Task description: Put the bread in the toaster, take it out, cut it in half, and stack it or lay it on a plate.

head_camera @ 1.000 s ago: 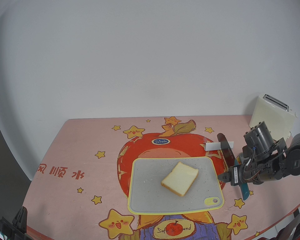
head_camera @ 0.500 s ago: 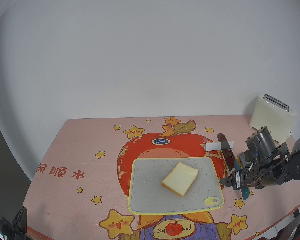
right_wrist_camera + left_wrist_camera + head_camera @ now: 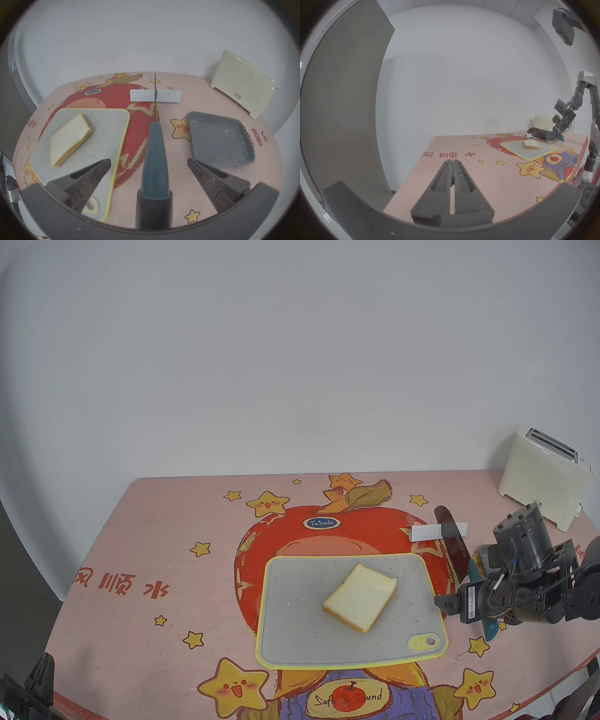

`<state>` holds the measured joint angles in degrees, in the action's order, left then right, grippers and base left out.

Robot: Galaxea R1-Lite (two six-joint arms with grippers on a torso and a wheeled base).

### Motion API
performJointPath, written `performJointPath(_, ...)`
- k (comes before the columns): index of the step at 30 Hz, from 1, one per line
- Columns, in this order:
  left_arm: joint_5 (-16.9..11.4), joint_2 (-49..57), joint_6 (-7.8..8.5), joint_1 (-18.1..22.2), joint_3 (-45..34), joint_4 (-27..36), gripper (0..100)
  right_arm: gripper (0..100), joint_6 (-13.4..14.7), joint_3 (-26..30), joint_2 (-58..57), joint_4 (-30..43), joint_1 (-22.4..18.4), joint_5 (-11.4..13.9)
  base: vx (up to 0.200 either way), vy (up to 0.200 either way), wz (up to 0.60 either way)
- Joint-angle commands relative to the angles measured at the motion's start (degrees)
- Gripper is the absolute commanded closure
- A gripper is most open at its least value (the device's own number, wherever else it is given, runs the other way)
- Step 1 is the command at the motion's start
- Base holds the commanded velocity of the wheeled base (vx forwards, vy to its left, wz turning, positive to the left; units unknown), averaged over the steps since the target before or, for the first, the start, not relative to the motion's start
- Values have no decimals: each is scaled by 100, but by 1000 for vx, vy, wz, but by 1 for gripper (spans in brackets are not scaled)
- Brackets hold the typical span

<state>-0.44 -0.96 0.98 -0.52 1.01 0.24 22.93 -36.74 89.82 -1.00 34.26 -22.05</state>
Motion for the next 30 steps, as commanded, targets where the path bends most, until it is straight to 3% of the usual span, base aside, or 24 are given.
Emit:
performJointPath(1, 0, -9, -1, 0, -92, 2, 100, 0, -8, 167, -228, -85, 29, -18, 0, 0, 0)
performJointPath(17, 0, 0, -1, 0, -92, 2, 100, 0, -34, 106, -334, -85, 37, -27, 0, 0, 0)
performJointPath(30, 0, 0, -1, 0, -92, 2, 100, 0, -52, 53, -175, -85, 116, -440, 0, 0, 0)
